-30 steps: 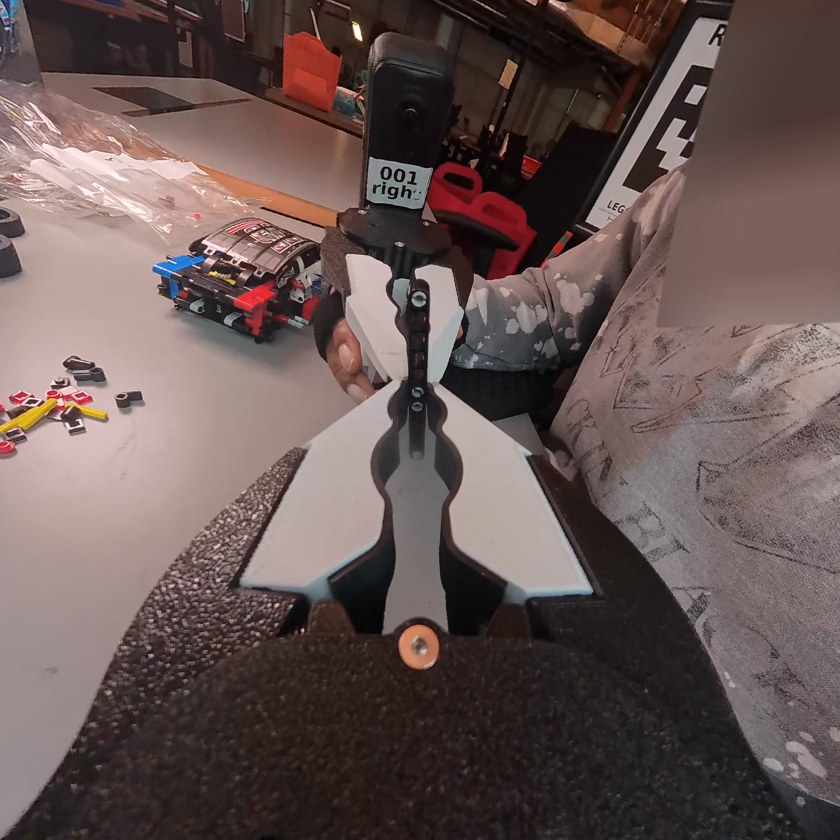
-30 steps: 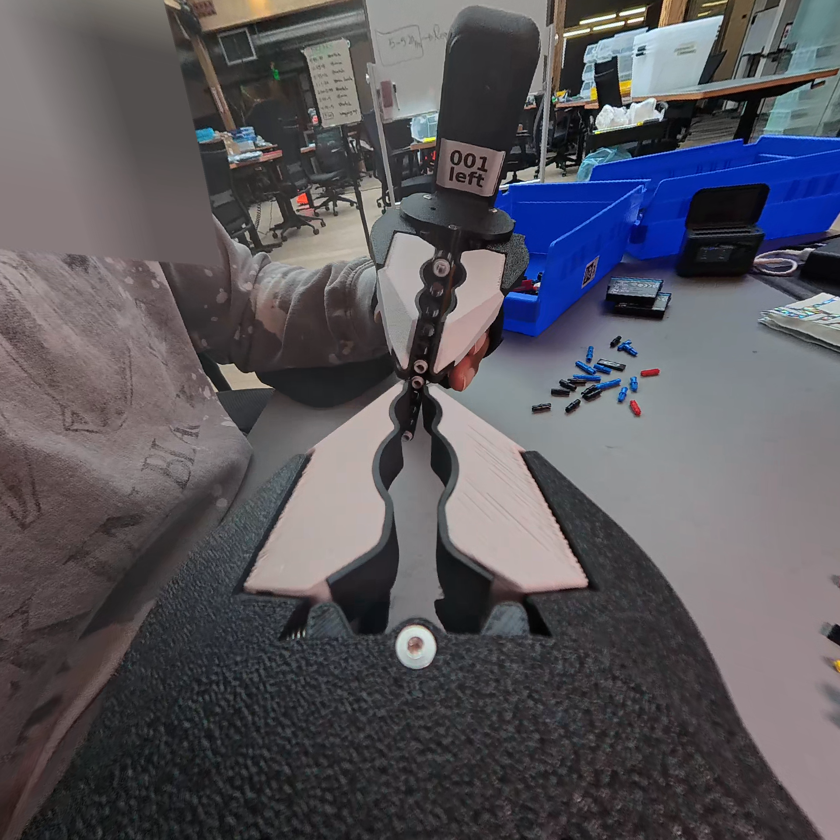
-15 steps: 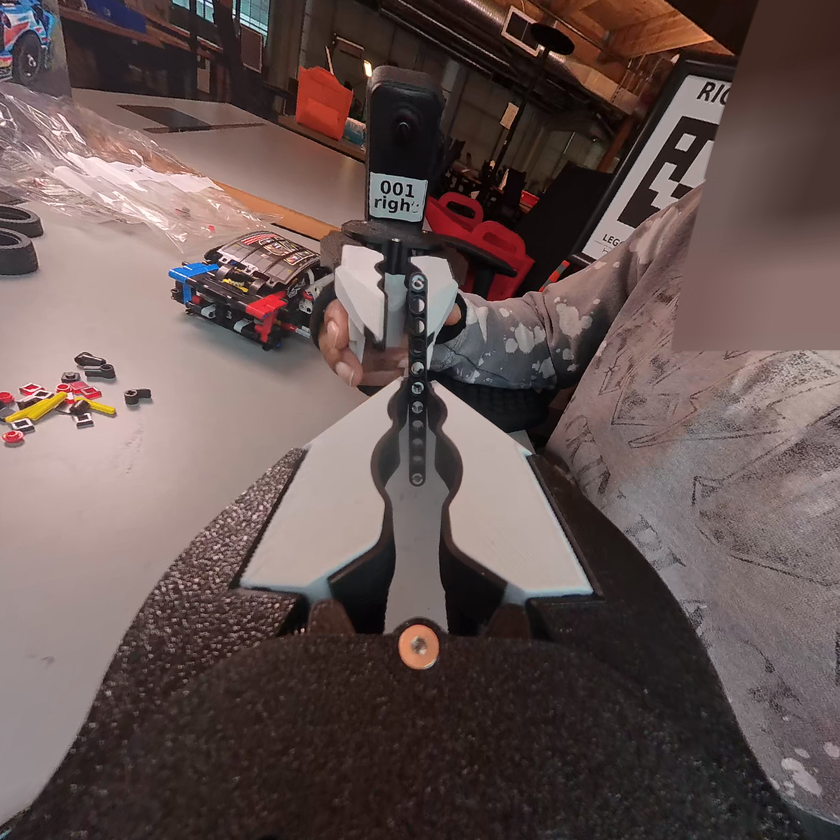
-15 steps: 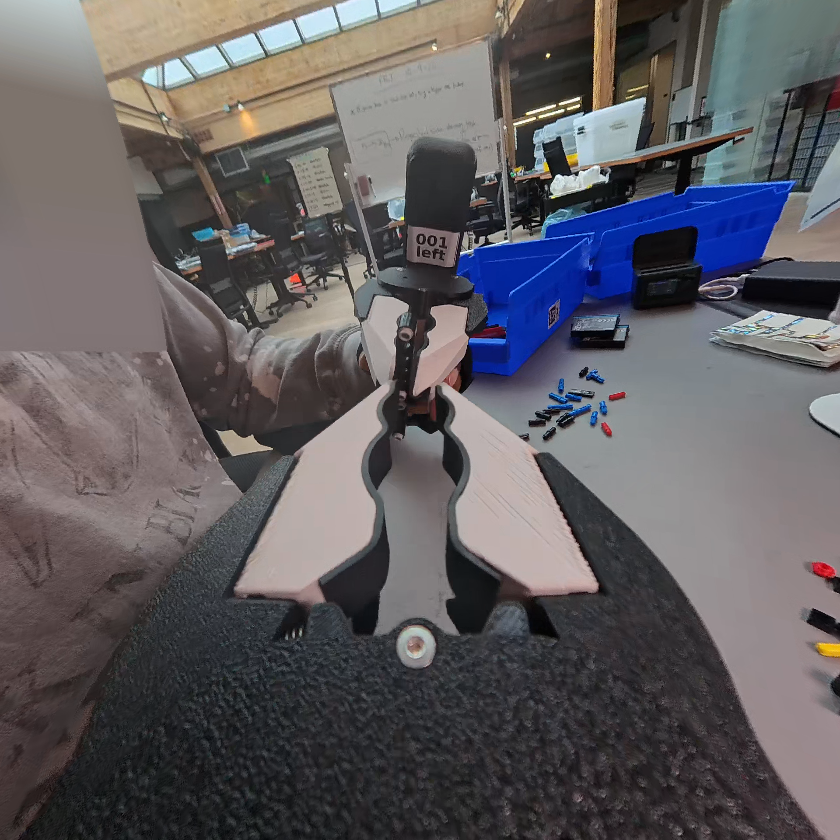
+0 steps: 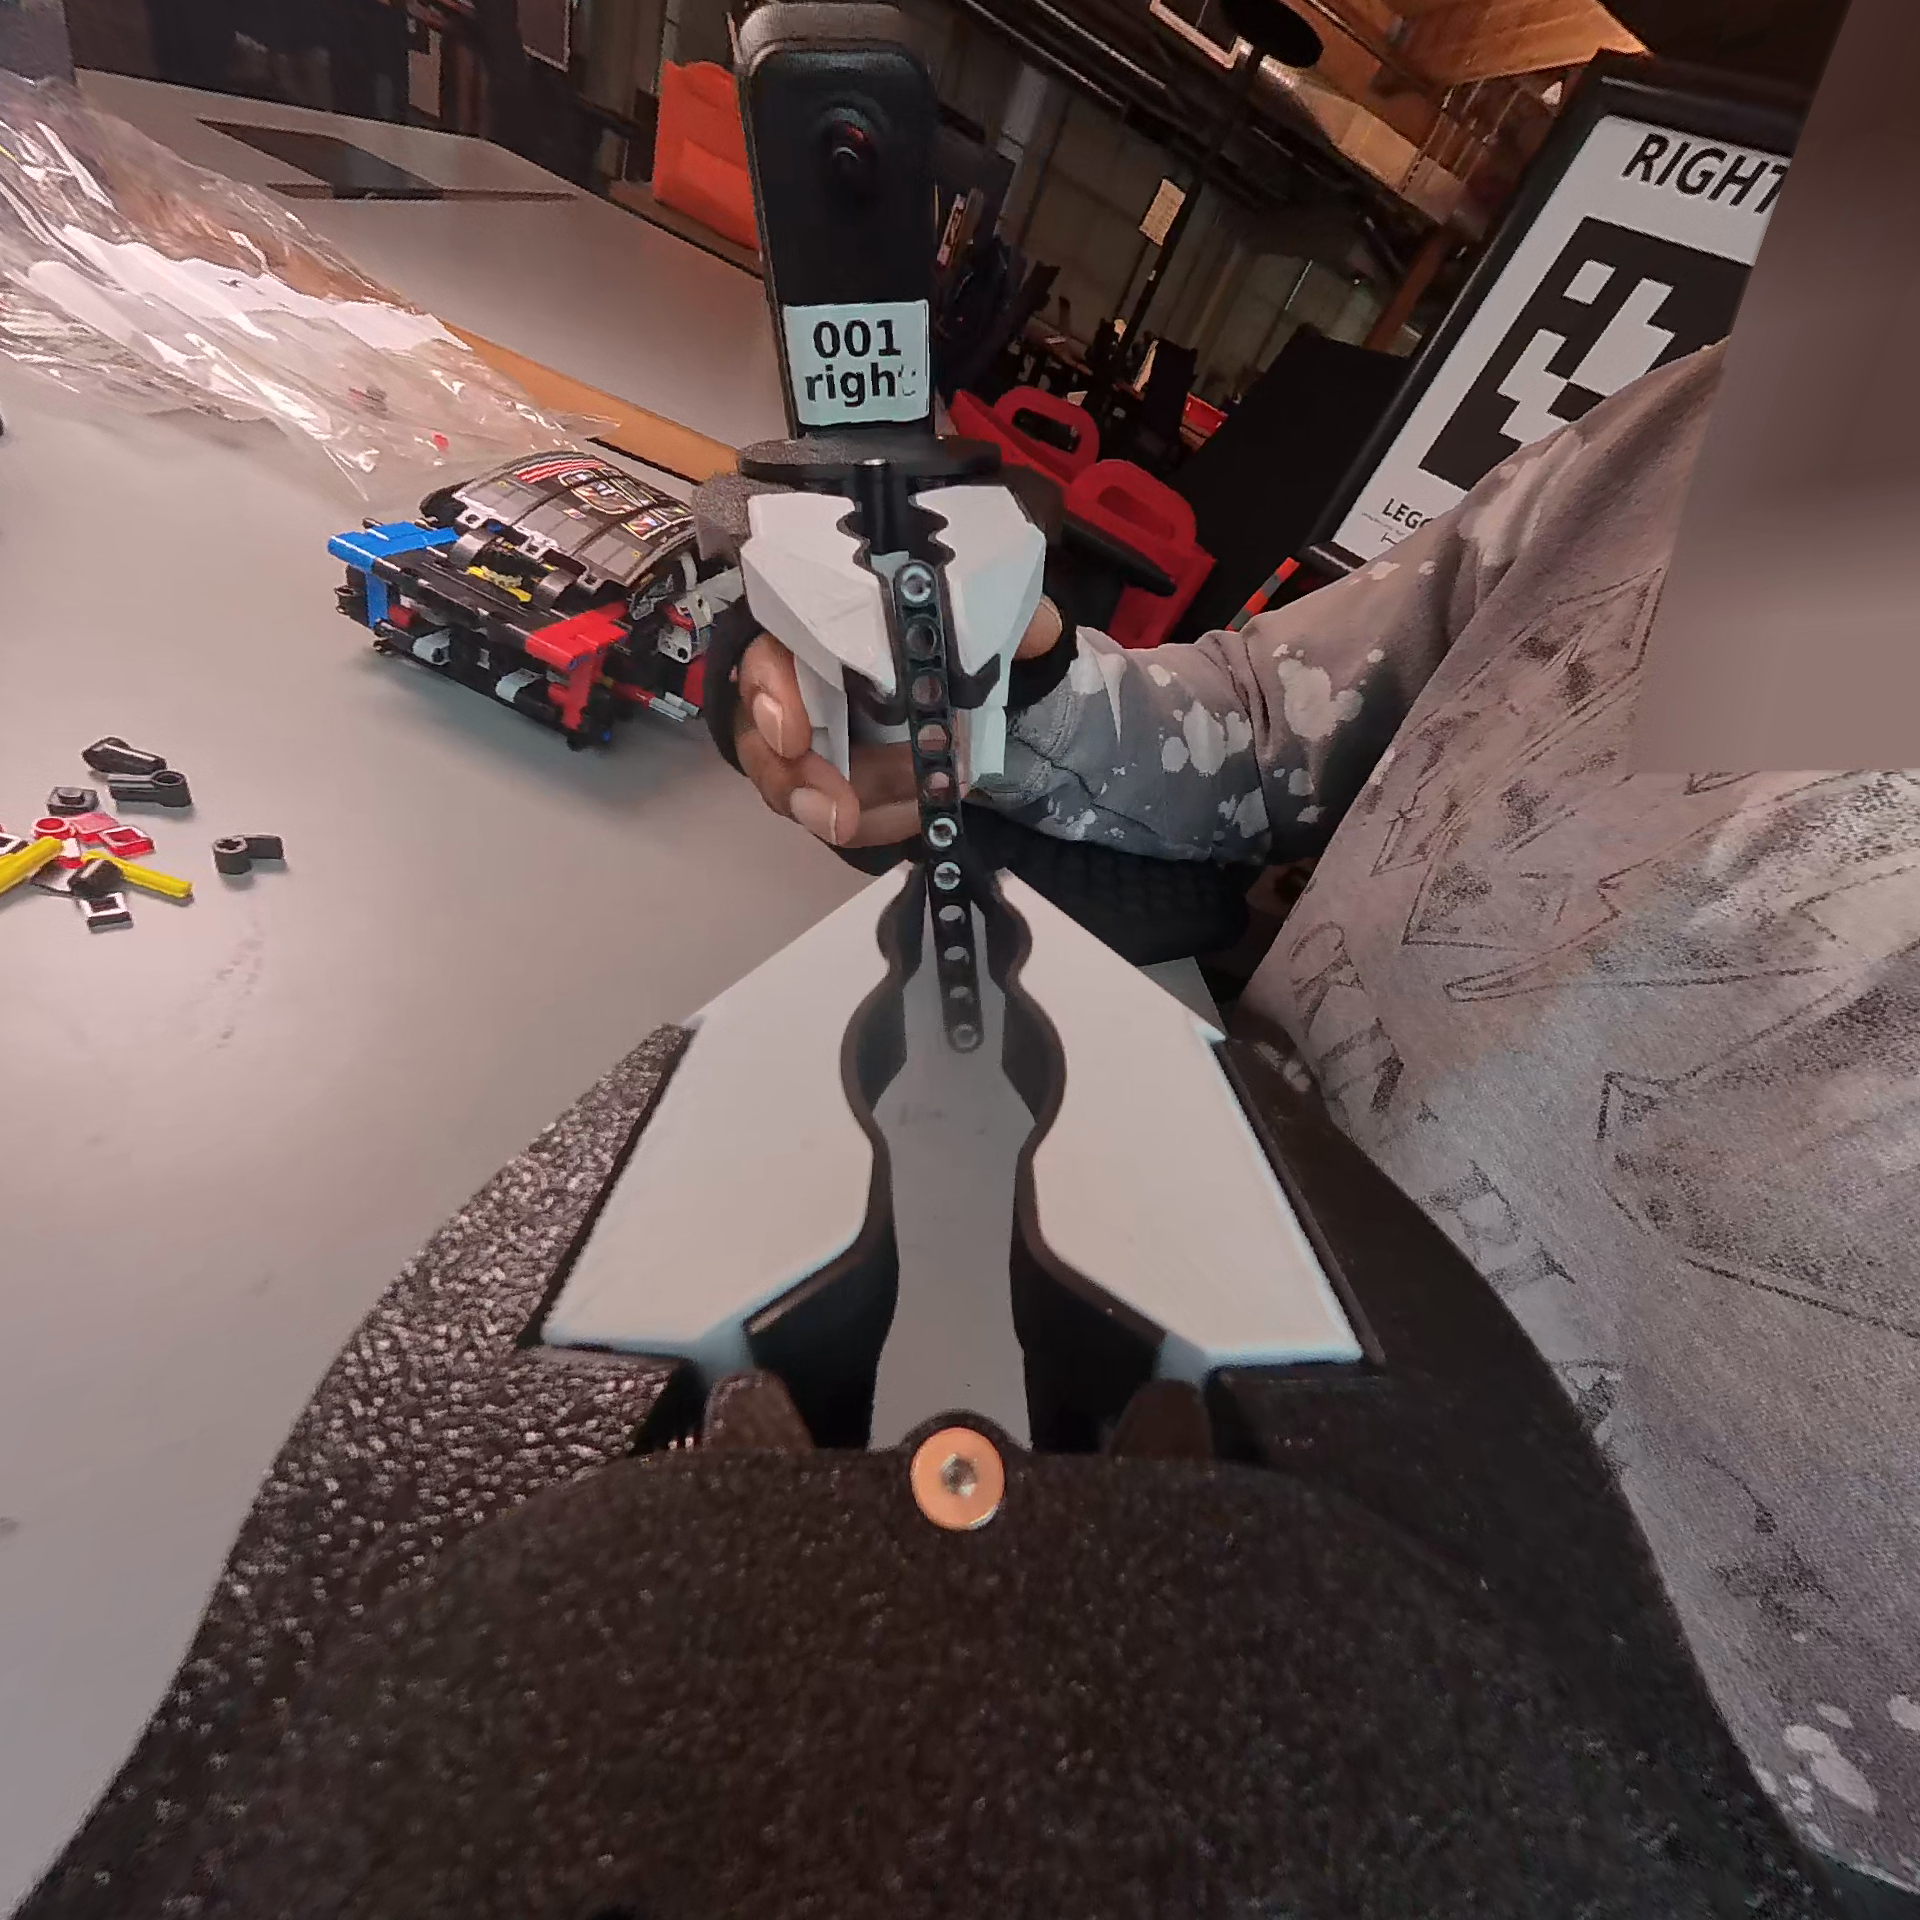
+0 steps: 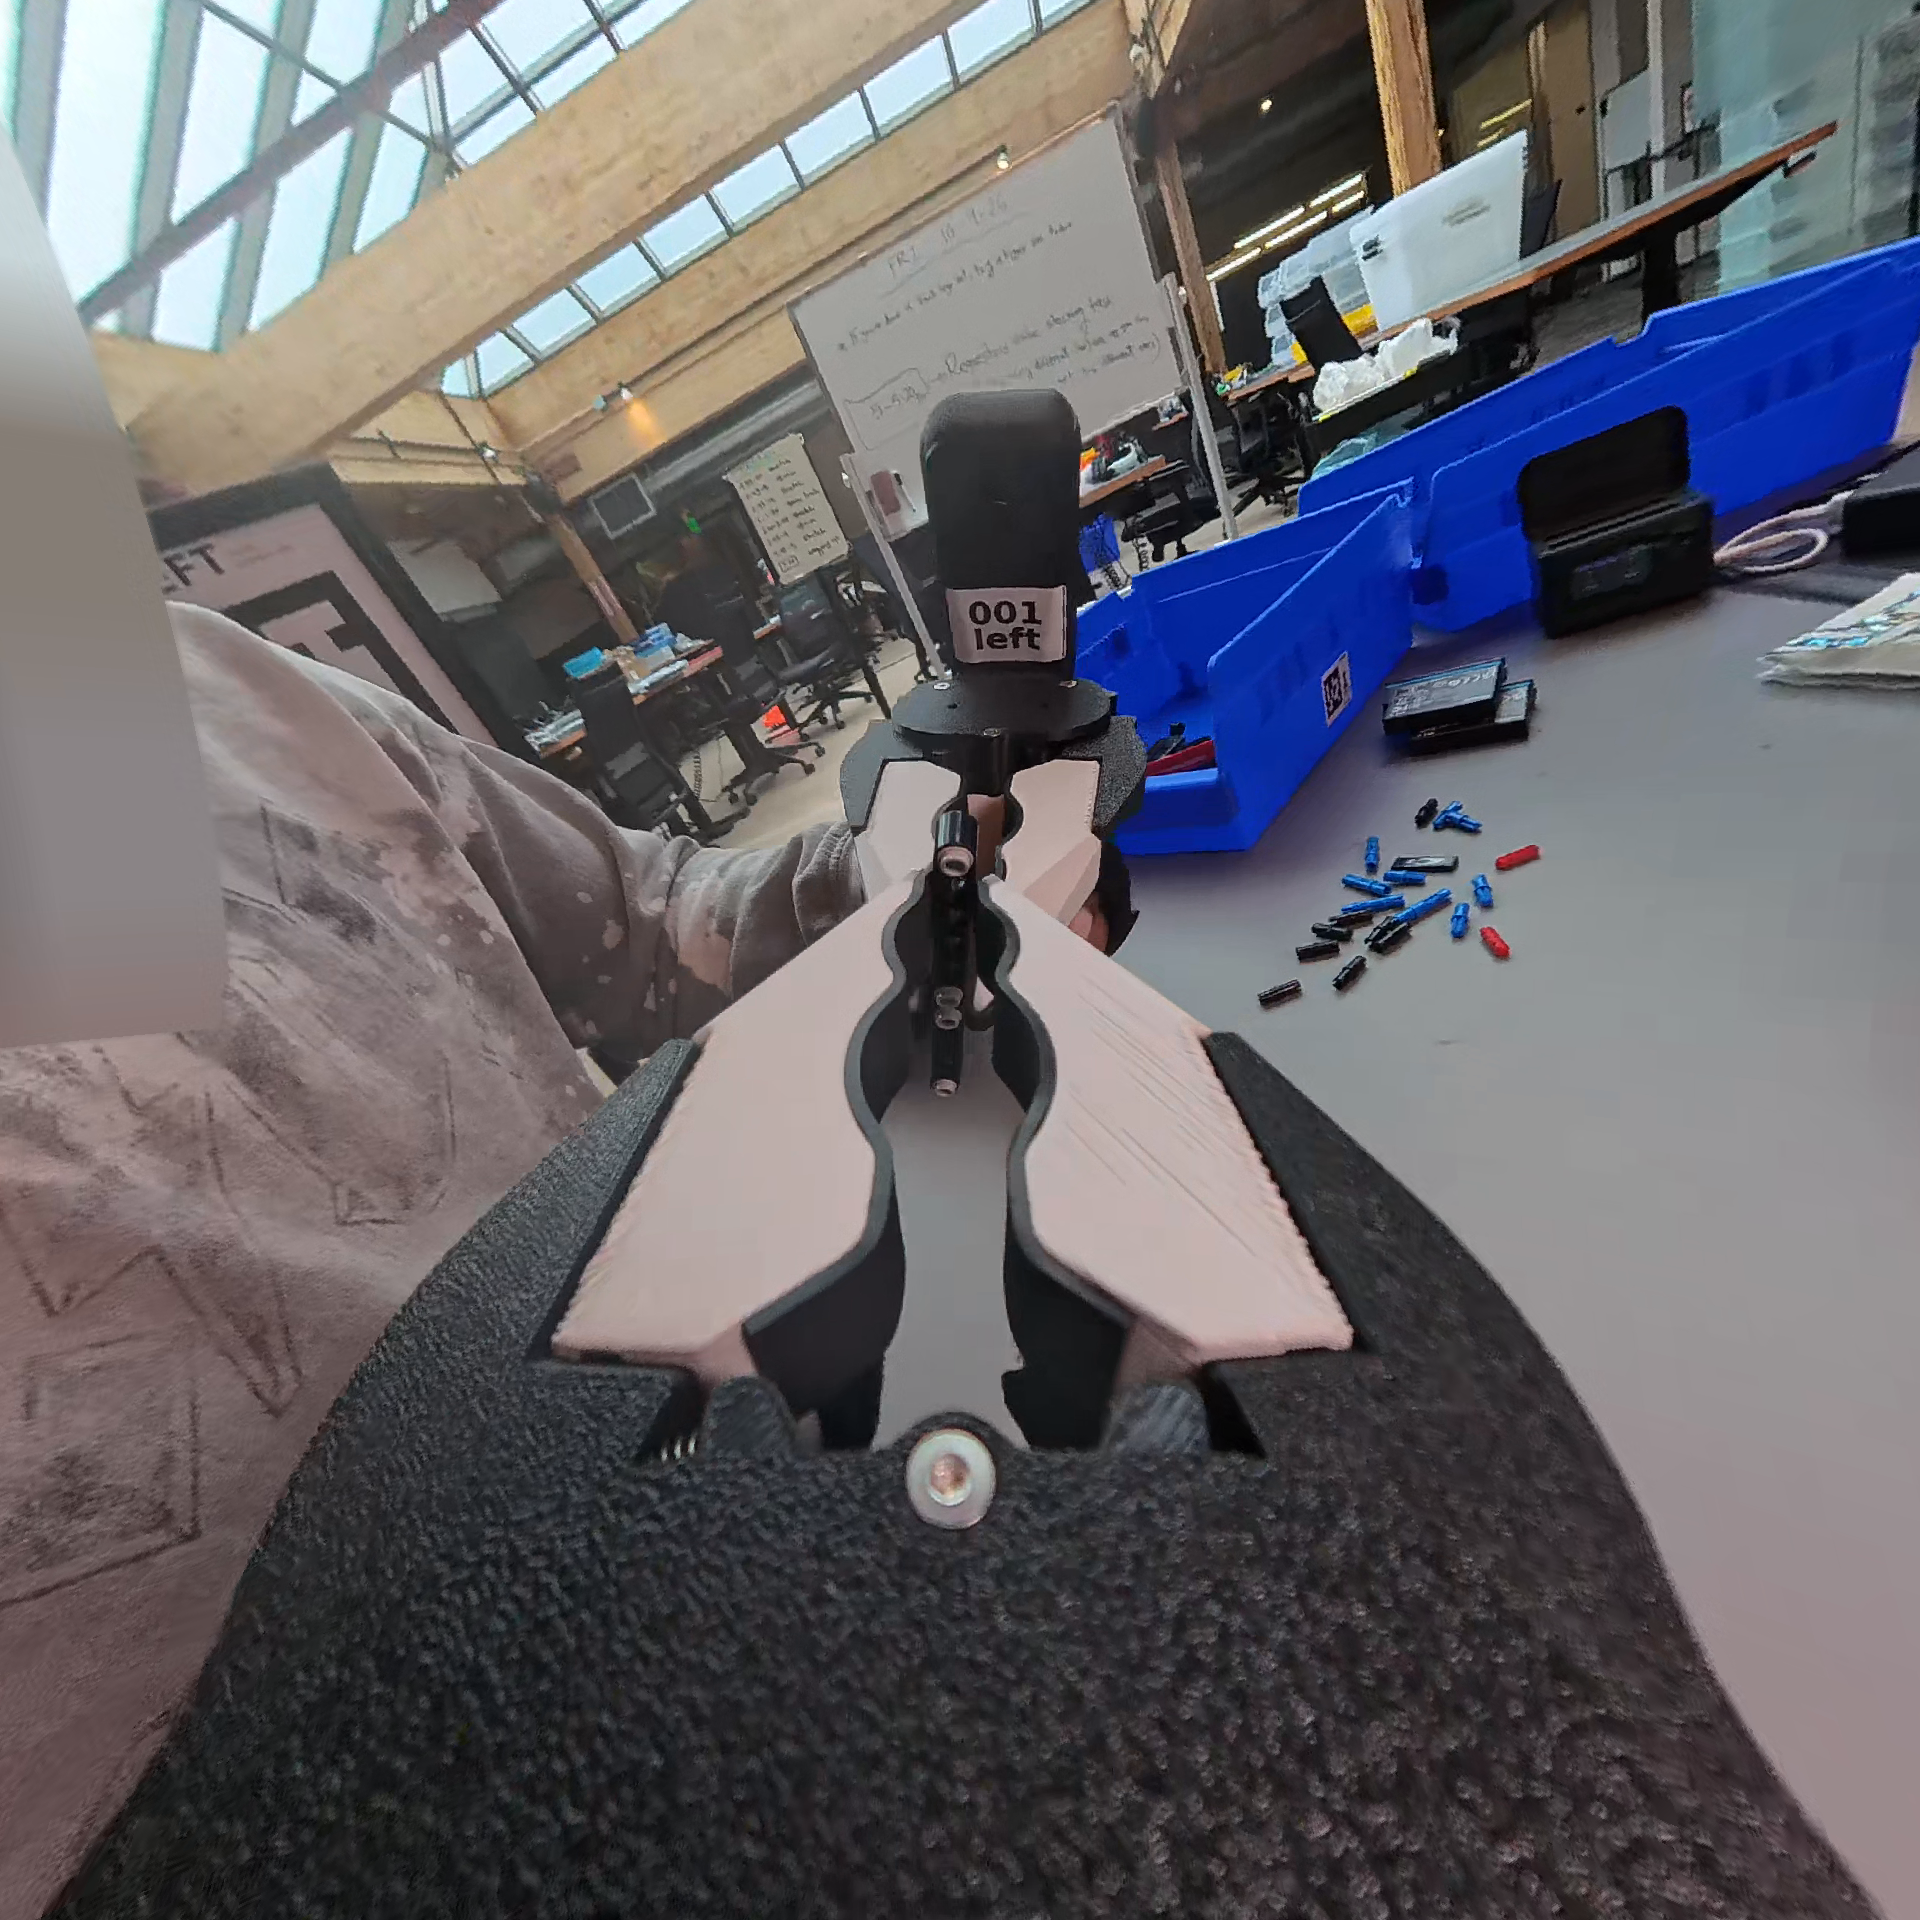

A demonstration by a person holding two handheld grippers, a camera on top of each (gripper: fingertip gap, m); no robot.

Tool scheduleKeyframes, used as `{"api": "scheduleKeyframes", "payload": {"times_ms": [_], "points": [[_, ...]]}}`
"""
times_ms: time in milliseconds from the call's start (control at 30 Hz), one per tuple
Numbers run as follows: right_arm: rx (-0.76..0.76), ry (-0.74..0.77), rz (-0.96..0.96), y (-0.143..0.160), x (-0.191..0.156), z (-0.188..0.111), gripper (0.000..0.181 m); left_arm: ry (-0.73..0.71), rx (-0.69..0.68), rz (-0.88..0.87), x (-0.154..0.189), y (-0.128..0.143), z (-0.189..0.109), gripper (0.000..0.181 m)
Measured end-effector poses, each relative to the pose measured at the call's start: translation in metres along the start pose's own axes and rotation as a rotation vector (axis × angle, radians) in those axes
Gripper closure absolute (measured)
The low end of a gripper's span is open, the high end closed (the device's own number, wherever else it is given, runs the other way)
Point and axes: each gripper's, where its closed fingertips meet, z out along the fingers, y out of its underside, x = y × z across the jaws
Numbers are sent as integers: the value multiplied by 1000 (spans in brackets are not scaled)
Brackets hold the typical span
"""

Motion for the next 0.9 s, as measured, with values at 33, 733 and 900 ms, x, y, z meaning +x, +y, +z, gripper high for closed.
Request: {"api": "scheduleKeyframes", "payload": {"times_ms": [33,733,900], "points": [[5,-3,16,0,1,0,175,-8,-2,-5,-1,0,0,175],[5,75,-104,3,7,5,175,-18,169,-113,-9,-23,-8,176],[-6,75,-137,3,5,4,175,-10,168,-114,-7,-23,-7,177]]}}
